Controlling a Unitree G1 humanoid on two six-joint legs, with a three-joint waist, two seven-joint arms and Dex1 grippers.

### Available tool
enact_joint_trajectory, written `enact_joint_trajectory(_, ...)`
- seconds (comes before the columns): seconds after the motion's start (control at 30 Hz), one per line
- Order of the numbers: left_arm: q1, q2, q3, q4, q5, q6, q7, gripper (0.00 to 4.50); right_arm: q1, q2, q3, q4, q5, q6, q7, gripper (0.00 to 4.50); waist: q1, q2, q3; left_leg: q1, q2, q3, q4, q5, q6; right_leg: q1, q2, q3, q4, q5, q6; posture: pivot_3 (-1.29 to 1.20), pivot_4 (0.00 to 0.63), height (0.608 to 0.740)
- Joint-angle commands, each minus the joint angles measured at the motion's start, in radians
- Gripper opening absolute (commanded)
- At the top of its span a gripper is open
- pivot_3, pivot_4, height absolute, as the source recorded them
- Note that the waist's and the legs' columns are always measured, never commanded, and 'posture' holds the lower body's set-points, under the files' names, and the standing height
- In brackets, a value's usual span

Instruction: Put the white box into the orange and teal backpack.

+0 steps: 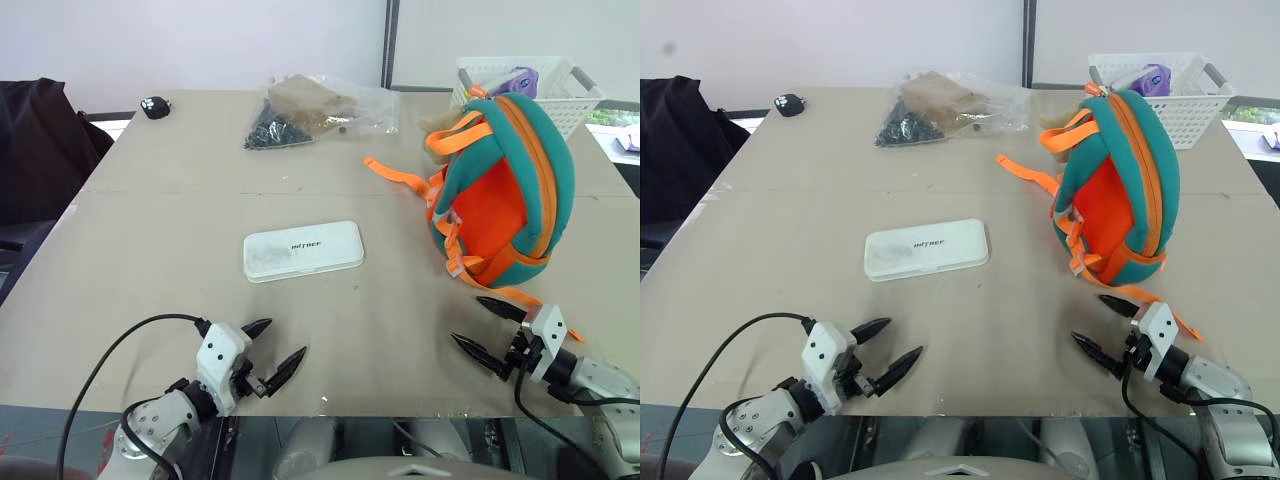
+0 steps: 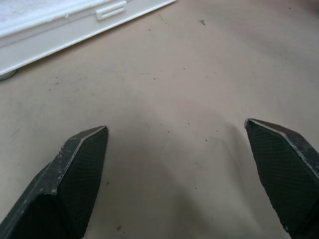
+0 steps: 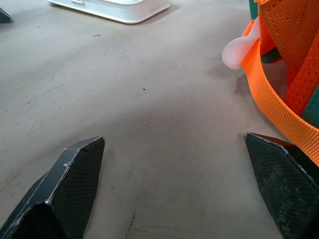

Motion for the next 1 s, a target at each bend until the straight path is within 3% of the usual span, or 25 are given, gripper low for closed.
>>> enact_joint_trajectory(0.03,-0.016,-0.002,0.004,0.0,-0.025,-0.014,-0.004,4.5,0.019,0.003,-0.02,-0.034,0.008,0.013,-0.018,4.44,0.0,0.0,0.0,0.0,0.0,0.0,0.0,0.0,0.0,0.0,0.0,0.0,0.0,0.0,0.0,0.0,0.15,0.74)
enact_joint_trajectory(0.73,-0.028,0.002,0.023,0.006,-0.063,-0.015,-0.022,4.5,0.041,0.024,0.008,-0.105,0.025,0.05,-0.03,4.44,-0.001,0.001,0.0,0.0,0.0,0.0,0.0,0.0,0.0,0.0,0.0,0.0,0.0,0.0,0.0,0.0,0.15,0.74)
enact_joint_trajectory(1.0,-0.052,0.092,0.202,0.05,-0.291,0.101,-0.129,4.5,-0.039,0.034,0.107,-0.275,0.079,0.278,-0.091,4.44,-0.002,0.002,0.001,0.0,0.001,-0.001,0.0,0.0,0.0,-0.001,0.001,-0.001,0.002,0.0,0.0,0.0,0.15,0.74)
